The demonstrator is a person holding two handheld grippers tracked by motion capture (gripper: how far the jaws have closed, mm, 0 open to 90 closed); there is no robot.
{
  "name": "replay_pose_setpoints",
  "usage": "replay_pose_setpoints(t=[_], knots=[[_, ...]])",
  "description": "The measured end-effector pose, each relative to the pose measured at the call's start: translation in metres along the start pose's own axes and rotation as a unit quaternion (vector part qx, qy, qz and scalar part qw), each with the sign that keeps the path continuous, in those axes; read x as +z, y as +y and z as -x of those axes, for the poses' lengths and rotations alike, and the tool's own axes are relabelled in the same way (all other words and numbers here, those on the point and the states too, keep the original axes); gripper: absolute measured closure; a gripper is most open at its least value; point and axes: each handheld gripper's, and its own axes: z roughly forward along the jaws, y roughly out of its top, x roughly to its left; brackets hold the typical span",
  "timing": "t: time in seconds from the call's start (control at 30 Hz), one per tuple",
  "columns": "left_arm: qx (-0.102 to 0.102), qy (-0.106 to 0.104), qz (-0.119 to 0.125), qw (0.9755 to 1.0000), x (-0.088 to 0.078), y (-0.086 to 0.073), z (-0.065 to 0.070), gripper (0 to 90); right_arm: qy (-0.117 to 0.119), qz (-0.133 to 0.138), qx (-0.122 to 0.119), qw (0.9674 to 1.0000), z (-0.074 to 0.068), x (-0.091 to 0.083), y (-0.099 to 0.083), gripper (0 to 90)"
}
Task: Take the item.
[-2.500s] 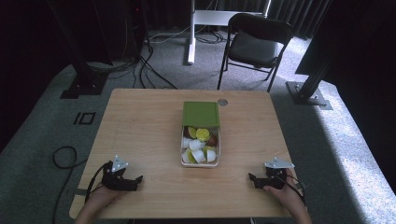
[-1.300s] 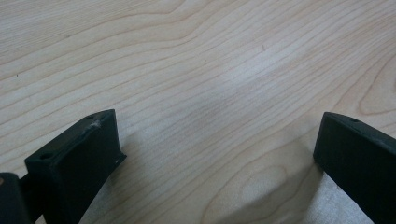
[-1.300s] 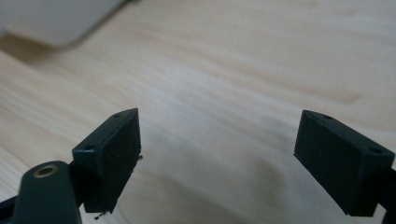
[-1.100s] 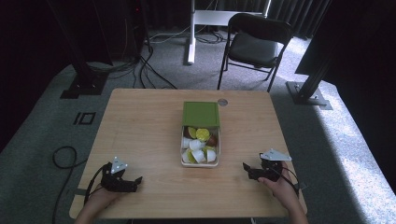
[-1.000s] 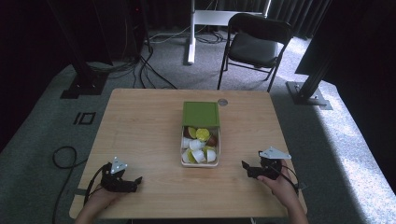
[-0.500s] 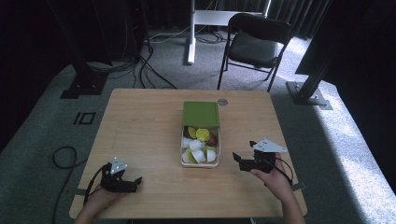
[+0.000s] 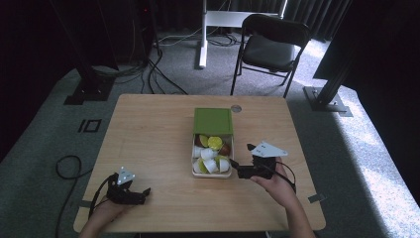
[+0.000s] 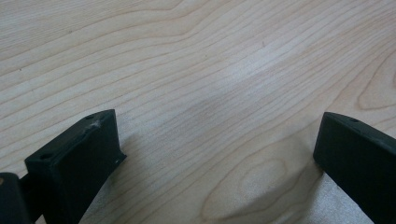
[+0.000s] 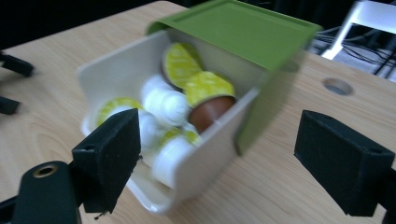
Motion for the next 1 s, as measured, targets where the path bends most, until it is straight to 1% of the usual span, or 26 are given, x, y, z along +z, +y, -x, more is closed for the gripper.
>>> replay_pose_setpoints(t=[0.03,0.07,0.1,0.2,0.23,0.27,0.33,0.37,0.4,0.43,0.47,0.5,0.53,0.57,0.67,0.73,0.77,0.8,0.83,0.87,0.9,0.97,1.0], knots=[[-0.001,0.000,0.001,1.0000,0.000,0.000,0.000,1.6,0.004,0.002,-0.004,1.0000,-0.003,0.003,0.002,14.3],[0.001,0.000,0.000,1.0000,0.000,0.000,0.000,1.5,0.014,0.003,-0.008,0.9999,-0.010,0.009,0.006,14.3],[0.001,0.000,0.000,1.0000,0.000,0.000,0.000,1.6,0.018,0.004,-0.011,0.9998,-0.013,0.011,0.007,14.3],[0.001,0.000,0.000,1.0000,0.000,0.000,0.000,1.5,0.027,0.005,-0.019,0.9994,-0.024,0.020,0.011,14.3],[0.001,0.000,0.000,1.0000,0.000,0.000,0.000,1.5,0.027,0.005,-0.019,0.9994,-0.024,0.020,0.011,14.3],[0.001,0.000,0.000,1.0000,0.000,0.000,0.000,1.5,0.036,0.005,-0.022,0.9991,-0.032,0.027,0.013,14.3],[0.001,0.000,0.000,1.0000,0.000,0.000,0.000,1.5,0.039,0.002,-0.025,0.9989,-0.038,0.033,0.014,14.3],[0.001,0.000,0.000,1.0000,0.000,0.000,0.000,1.6,0.039,0.002,-0.025,0.9989,-0.038,0.033,0.014,14.3],[0.001,0.000,0.000,1.0000,0.000,0.000,0.000,1.5,0.041,-0.003,-0.029,0.9987,-0.044,0.038,0.014,14.4],[0.001,0.000,0.000,1.0000,0.000,0.000,0.000,1.5,0.041,-0.003,-0.029,0.9987,-0.044,0.038,0.014,14.4],[0.001,0.000,0.000,1.0000,0.000,0.000,0.000,1.5,0.042,-0.005,-0.034,0.9985,-0.049,0.043,0.014,16.8],[0.001,0.000,0.000,1.0000,0.000,0.000,0.000,1.5,0.042,-0.005,-0.034,0.9985,-0.049,0.043,0.014,16.8],[0.001,0.000,0.000,1.0000,0.000,0.000,0.000,1.5,0.039,-0.012,-0.039,0.9984,-0.053,0.047,0.014,17.0],[0.001,0.000,0.000,1.0000,0.000,0.000,0.000,1.6,0.037,-0.014,-0.040,0.9984,-0.055,0.049,0.013,17.2],[0.001,0.000,0.000,1.0000,0.000,0.000,0.000,1.5,0.037,-0.021,-0.038,0.9984,-0.058,0.054,0.012,18.1],[0.001,0.000,0.000,1.0000,0.000,0.000,0.000,1.5,0.028,-0.029,-0.041,0.9984,-0.062,0.058,0.009,24.3],[0.001,0.000,0.000,1.0000,0.000,0.000,0.000,1.6,0.028,-0.029,-0.041,0.9984,-0.062,0.058,0.009,24.3],[0.001,0.000,0.000,1.0000,0.000,0.000,0.000,1.5,0.020,-0.035,-0.048,0.9980,-0.064,0.060,0.008,27.3],[0.000,0.000,0.000,1.0000,0.000,0.000,0.000,1.5,0.016,-0.038,-0.048,0.9980,-0.065,0.062,0.007,28.5],[0.000,0.000,0.000,1.0000,0.000,0.000,0.000,1.5,0.014,-0.039,-0.048,0.9980,-0.065,0.063,0.006,31.6],[0.000,0.000,0.000,1.0000,0.000,0.000,0.000,1.5,0.014,-0.039,-0.048,0.9980,-0.065,0.063,0.006,31.6],[0.000,0.000,0.000,1.0000,0.000,0.000,0.000,1.5,0.002,-0.051,-0.054,0.9972,-0.068,0.067,0.002,37.2],[-0.001,0.000,0.001,1.0000,0.000,0.000,0.000,1.5,0.002,-0.057,-0.056,0.9968,-0.070,0.068,0.001,37.5]])
